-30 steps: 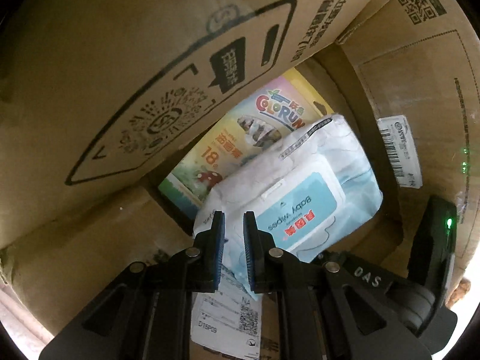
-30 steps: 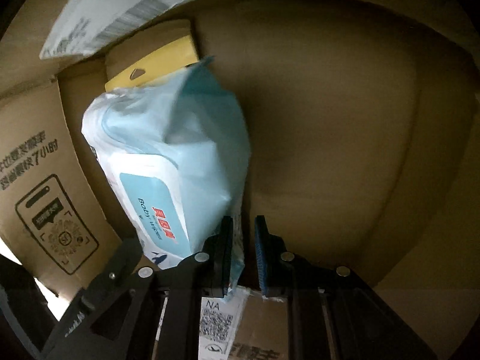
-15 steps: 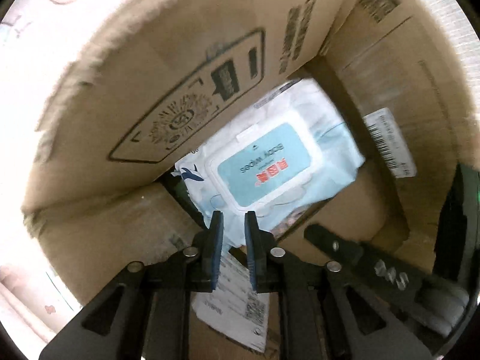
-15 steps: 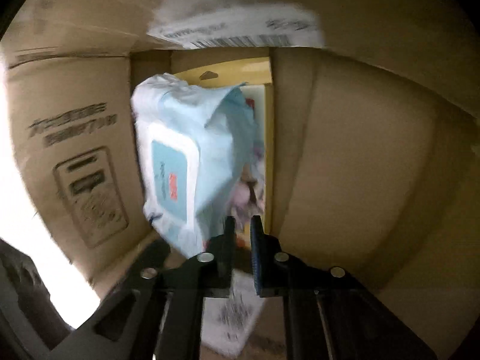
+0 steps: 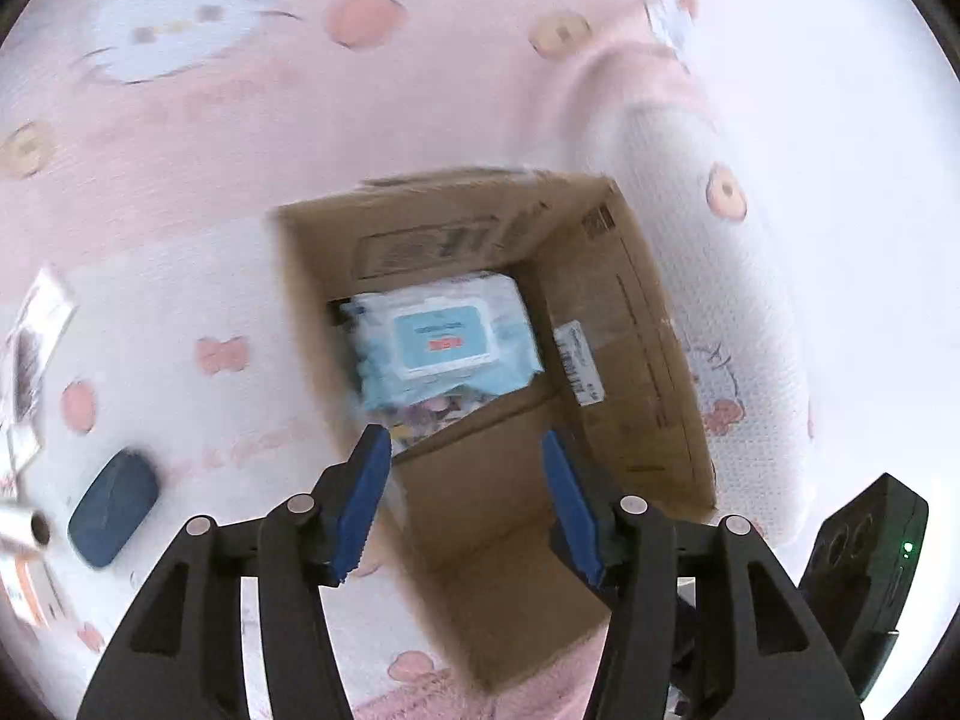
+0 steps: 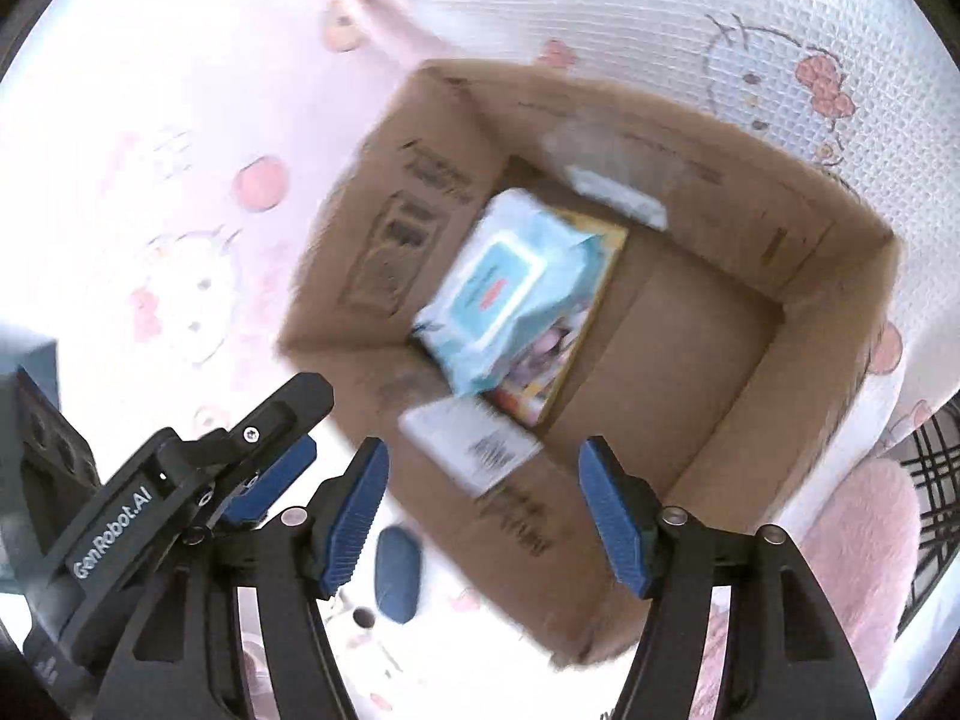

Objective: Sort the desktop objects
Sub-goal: 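Withdraw the right gripper up out of the SF box, then reach the right gripper toward the orange-and-white tissue pack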

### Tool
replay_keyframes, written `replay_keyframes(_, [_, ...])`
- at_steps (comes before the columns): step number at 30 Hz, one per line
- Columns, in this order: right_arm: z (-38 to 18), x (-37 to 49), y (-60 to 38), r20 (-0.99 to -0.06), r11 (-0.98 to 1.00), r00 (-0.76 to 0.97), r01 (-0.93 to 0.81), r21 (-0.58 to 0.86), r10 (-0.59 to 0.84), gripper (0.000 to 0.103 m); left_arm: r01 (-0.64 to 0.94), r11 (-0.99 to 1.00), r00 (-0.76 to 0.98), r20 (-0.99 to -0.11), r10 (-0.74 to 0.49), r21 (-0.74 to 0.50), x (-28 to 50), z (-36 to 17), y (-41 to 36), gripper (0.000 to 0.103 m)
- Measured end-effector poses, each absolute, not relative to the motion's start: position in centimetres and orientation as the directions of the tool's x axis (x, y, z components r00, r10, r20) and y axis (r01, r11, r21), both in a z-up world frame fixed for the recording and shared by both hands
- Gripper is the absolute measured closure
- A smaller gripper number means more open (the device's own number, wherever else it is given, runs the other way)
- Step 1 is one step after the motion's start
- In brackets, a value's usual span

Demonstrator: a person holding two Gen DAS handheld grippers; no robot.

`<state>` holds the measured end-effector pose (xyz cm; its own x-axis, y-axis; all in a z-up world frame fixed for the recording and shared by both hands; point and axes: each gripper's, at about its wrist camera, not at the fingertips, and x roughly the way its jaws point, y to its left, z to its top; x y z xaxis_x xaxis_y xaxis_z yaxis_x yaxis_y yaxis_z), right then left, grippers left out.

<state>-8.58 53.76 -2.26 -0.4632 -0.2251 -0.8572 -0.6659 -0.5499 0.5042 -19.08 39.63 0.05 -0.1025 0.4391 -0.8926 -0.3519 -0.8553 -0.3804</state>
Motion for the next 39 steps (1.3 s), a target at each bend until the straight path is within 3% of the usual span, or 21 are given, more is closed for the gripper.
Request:
replay_keyframes(6, [-0.1, -6.8, 47.3, -0.841, -0.670, -0.496, -0.551, 0.497, -0.215, 0.039, -0.264, -0.917, -0.306, -0.876, 0.373, -0.298, -15.9, 3.1, 29.8, 0.046])
replay_keyframes(17, [-1.9, -5.1, 35.4, -0.854, -0.819, -0.458, -0.372, 0.436, -0.247, 0.039, -0.009, -0.941, -0.397, -0.862, 0.315, -0.339, -12.5, -4.2, 15.2, 0.046])
replay_keyframes(31, [-3.3, -2.3, 26.1, -0.846, -0.965, -0.506, -0.089, 0.246, -0.169, 0.037, 0.004, -0.920, -0.539, -0.776, 0.327, -0.391, -4.1, -8.9, 2.2, 0.046])
replay_keyframes(39, [-7.5, 0.3, 22.6, -0.819, -0.943, -0.517, -0.065, 0.325, -0.247, 0.037, 0.007, -0.912, -0.578, -0.746, 0.331, -0.410, -1.1, -10.6, -3.8, 0.046])
